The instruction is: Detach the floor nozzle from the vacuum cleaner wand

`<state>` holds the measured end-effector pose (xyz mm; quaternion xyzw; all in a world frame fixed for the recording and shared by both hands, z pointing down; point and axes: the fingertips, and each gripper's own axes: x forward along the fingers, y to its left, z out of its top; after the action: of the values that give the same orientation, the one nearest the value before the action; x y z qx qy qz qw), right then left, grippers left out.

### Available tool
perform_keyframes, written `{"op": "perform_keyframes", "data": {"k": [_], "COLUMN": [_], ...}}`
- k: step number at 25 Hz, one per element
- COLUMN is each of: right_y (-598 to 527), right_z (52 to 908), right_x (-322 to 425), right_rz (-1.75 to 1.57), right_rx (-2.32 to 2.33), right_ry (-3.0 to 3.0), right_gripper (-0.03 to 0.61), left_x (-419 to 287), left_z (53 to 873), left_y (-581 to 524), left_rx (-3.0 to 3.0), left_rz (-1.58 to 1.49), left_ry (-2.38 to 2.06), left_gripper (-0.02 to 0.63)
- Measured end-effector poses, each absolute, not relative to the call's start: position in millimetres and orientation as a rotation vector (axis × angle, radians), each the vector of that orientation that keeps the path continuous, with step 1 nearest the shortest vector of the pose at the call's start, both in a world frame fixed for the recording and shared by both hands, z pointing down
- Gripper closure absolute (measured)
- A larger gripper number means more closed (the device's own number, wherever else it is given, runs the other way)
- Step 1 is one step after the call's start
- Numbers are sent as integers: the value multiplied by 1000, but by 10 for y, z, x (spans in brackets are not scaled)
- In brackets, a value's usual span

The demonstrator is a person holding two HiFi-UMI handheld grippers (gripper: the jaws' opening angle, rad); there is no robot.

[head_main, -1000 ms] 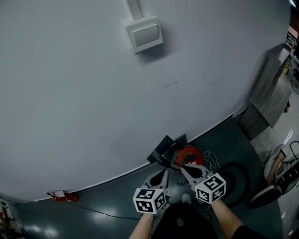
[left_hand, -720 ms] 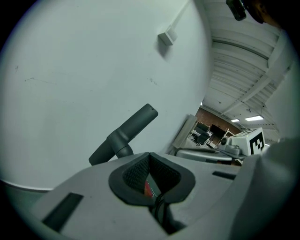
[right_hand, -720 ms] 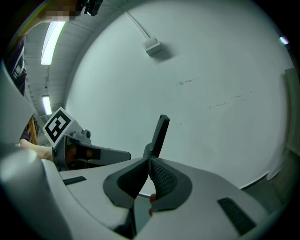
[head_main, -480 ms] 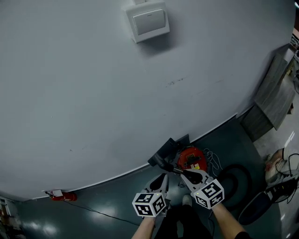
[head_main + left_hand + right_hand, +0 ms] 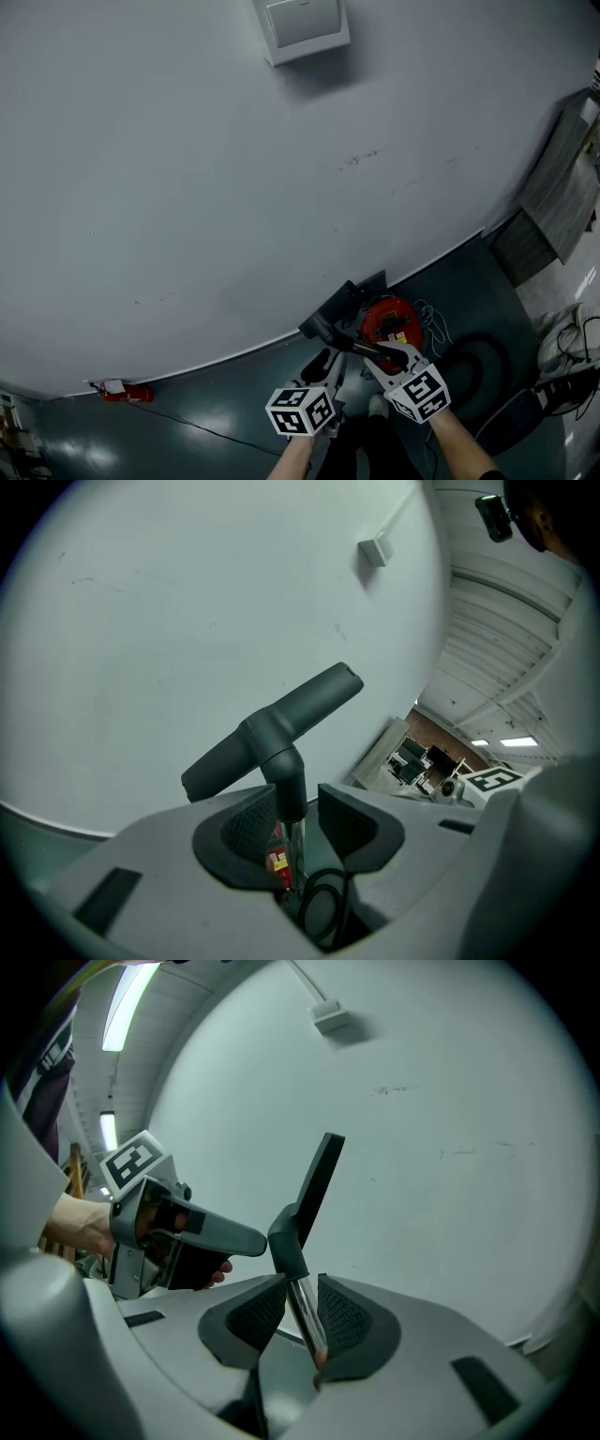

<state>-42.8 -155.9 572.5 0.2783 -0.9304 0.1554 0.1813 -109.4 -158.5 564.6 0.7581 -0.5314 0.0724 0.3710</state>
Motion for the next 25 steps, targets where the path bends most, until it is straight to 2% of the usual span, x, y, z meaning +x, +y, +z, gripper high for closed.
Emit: {"op": "perform_keyframes", "data": {"k": [5,11,25], "right_y": [-1571,-1609,-1709], "right_z": [5965,6210,6399], "right_x": [-575,-680,-845], "right_rz": [320,152,46], "right_rx": [707,654,624], "right_ry": [-2601,-2530,-2516], "right_gripper": [466,434,432], "left_x": [-1038,-1018,-1017], "left_z": [5882,5960,5953], "left_y": [-1646,-1783,-1940], "left_rx": [1863,1847,1826], "left_rz": [118,64,-41], "left_ry": [-1311,-1307,-1285], "left_gripper": [413,411,431]}}
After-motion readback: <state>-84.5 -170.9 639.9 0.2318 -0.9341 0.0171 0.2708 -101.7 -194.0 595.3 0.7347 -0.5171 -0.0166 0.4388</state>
